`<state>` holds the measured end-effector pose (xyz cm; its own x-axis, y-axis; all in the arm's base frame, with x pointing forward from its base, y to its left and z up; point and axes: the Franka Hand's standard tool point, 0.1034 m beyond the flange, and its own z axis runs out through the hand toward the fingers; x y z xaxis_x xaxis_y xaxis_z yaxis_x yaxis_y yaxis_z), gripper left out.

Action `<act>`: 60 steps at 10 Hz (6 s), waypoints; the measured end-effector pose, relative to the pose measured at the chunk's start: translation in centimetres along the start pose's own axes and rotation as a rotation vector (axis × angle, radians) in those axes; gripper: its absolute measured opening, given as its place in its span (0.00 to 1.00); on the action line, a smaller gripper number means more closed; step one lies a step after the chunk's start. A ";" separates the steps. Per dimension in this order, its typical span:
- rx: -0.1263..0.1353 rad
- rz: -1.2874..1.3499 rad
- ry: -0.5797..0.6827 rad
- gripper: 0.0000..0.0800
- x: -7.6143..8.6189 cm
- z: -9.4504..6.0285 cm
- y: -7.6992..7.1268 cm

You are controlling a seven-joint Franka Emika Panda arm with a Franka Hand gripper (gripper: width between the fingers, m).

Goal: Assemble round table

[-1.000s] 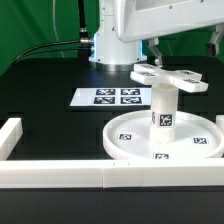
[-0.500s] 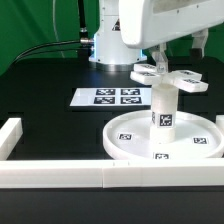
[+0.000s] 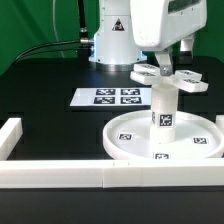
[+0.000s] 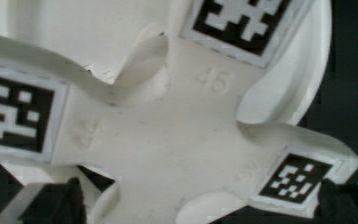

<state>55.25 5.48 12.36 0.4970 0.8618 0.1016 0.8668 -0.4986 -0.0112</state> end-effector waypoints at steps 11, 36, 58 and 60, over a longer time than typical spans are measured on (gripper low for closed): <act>0.023 -0.353 -0.066 0.81 -1.4 1.9 0.3; -0.022 1.241 0.042 0.56 -1.9 2.2 0.1; 0.080 1.896 0.037 0.81 -0.4 -0.7 -0.2; 0.034 1.566 -0.014 0.81 0.6 -1.0 -0.2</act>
Offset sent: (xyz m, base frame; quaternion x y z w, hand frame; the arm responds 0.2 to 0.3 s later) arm -0.0008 0.0017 -0.0013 -0.0053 0.0051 -0.1971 0.9803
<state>55.31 6.02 13.43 0.8699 -0.4915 -0.0409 -0.4928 -0.8626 -0.1143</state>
